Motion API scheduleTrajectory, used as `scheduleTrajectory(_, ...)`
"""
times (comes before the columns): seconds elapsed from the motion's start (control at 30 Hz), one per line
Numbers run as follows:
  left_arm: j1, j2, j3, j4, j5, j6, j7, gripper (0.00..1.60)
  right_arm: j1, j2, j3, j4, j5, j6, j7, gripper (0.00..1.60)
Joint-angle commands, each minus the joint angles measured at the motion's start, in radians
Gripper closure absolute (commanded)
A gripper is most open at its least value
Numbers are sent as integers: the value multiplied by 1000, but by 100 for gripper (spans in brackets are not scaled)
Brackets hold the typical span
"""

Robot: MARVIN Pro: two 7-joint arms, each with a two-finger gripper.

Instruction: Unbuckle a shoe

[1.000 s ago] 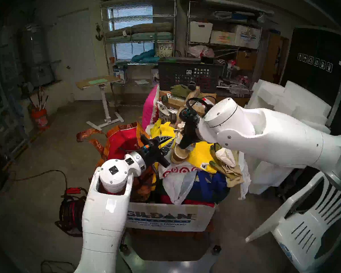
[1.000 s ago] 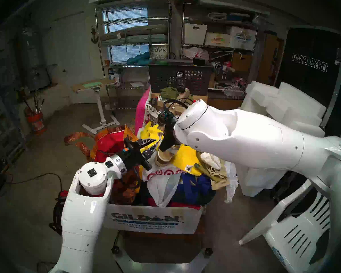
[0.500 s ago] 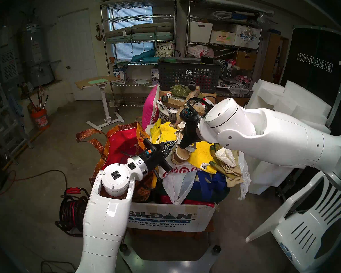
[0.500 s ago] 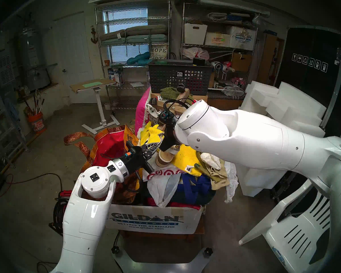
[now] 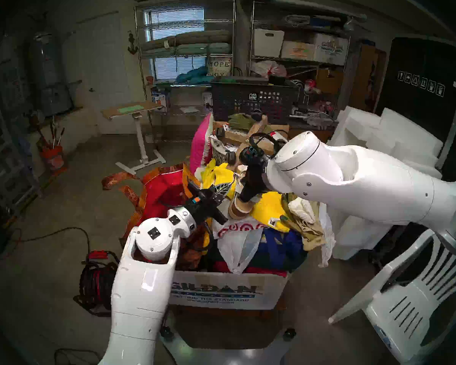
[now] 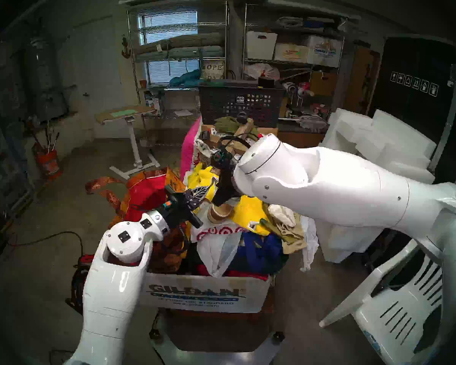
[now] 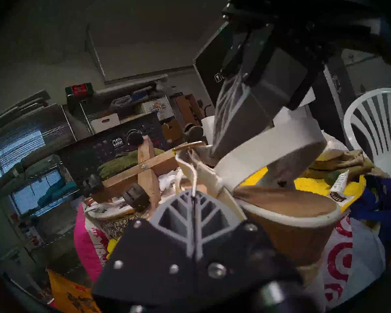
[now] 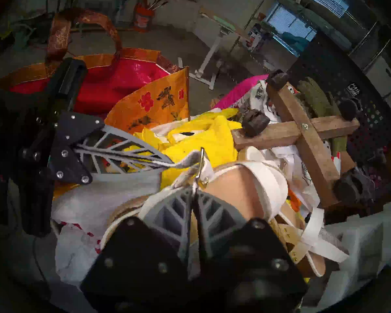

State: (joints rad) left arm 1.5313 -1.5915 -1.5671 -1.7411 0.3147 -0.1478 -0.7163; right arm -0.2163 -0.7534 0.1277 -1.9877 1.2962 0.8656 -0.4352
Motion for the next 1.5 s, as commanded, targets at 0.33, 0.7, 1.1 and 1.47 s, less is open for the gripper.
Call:
scheduleTrajectory(0.33, 0, 46, -19, 8, -66, -149, -75, 160, 27, 80, 72, -46, 59, -39, 93, 88)
scheduleTrajectory(0.7, -34, 56, -22, 46, -38, -267, -64, 160, 64, 65, 73, -22, 17, -15, 129, 76)
scheduleTrajectory(1.1, -16, 60, -31, 35, -24, -271, -56, 160, 121, -40, 7, 64, -137, 52, 172, 53)
scheduleTrajectory(1.47, -7, 61, -42, 36, -25, -278, -59, 160, 126, -55, 4, 77, -165, 37, 227, 82)
